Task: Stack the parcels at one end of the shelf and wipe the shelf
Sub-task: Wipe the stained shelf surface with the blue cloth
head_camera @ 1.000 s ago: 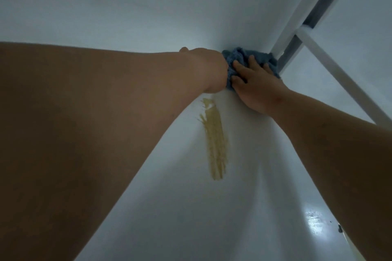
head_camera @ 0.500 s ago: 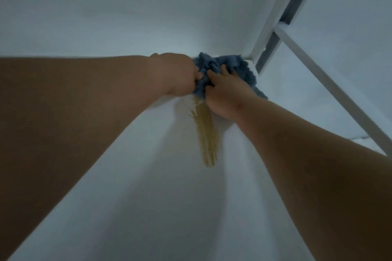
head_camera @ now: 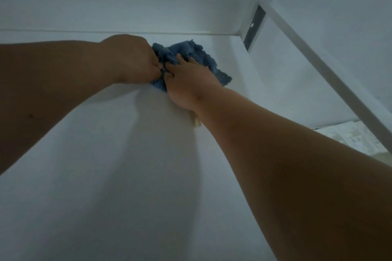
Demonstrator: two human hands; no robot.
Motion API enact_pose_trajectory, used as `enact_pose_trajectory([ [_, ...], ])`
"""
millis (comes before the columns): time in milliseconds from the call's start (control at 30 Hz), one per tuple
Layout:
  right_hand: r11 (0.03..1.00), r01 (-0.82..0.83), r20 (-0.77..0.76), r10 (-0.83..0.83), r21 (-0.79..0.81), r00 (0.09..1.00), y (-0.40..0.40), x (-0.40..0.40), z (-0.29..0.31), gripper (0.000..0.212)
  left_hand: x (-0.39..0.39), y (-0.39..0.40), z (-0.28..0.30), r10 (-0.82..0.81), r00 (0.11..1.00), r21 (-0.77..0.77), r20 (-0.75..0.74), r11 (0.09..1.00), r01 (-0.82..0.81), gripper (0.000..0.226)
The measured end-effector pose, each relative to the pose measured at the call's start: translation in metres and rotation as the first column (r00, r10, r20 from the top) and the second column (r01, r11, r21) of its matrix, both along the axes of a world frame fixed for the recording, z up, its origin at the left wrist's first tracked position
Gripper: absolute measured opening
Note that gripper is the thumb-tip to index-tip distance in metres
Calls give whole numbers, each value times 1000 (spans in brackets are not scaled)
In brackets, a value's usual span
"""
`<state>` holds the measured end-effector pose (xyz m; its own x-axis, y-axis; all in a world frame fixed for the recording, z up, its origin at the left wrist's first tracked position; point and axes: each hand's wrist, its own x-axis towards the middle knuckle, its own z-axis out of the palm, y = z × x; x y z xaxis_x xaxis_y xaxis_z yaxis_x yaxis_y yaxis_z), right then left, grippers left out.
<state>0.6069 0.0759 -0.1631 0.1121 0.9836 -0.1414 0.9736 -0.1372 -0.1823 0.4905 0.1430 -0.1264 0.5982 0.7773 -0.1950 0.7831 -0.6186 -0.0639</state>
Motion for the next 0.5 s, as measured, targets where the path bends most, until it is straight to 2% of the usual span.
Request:
enact_pose_trajectory([
  [300, 998, 3, -48, 0, 67, 999, -25, 28, -8, 50, 15, -21, -6, -68, 998, -5, 17, 998, 68, 33],
  [500, 980, 195, -77, -192, 33, 978, -38, 69, -8, 52, 52, -41, -6, -178, 984, 13, -18, 984, 178, 31],
])
